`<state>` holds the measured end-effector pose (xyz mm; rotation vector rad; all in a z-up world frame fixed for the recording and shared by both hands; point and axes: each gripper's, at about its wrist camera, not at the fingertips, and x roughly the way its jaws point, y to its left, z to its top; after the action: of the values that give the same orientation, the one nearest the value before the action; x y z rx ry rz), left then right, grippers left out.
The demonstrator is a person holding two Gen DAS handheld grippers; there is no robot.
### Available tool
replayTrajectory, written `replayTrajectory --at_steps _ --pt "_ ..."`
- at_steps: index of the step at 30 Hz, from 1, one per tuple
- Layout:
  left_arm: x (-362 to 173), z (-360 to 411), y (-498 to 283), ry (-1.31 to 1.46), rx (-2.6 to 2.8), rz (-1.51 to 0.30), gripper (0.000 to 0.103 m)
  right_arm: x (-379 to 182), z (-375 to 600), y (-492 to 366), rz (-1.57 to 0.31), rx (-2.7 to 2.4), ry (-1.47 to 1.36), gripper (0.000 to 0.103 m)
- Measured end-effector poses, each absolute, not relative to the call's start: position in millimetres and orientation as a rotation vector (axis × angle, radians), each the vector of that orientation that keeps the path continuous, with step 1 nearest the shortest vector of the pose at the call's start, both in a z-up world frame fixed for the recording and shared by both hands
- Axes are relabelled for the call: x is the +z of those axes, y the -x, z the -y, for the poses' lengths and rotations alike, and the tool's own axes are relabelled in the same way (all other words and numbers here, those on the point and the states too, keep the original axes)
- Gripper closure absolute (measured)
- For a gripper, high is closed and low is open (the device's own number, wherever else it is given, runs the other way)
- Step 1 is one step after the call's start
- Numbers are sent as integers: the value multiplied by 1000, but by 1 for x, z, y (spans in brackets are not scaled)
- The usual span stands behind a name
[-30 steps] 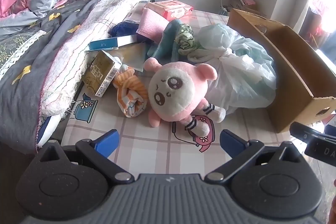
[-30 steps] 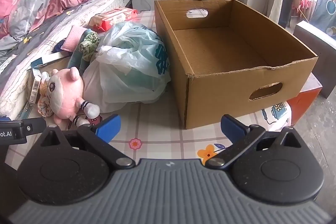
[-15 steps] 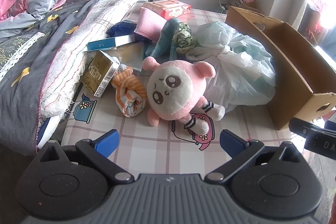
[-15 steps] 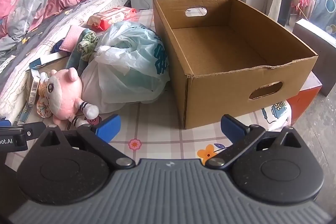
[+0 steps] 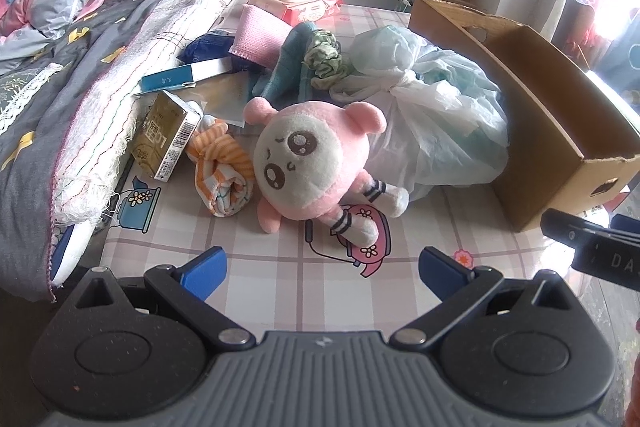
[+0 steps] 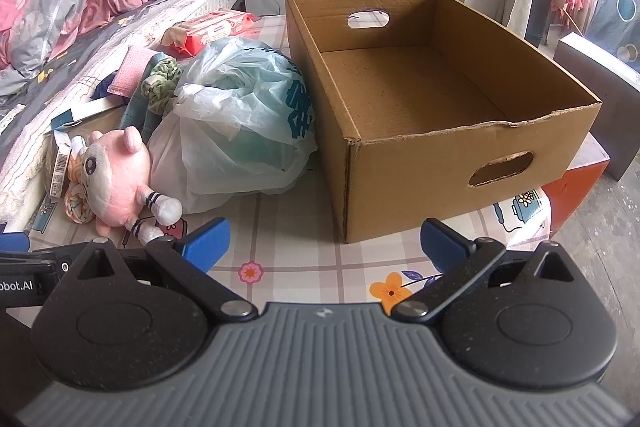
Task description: Organize soft objects
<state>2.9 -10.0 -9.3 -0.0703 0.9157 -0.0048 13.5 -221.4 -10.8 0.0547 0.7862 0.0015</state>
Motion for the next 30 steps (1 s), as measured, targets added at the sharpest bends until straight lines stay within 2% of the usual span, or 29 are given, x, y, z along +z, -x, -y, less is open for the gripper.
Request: replayTrajectory --at_steps 30 --pt "-11 9 -9 75 -11 -924 1 -12 221 -16 -803 -9 -39 1"
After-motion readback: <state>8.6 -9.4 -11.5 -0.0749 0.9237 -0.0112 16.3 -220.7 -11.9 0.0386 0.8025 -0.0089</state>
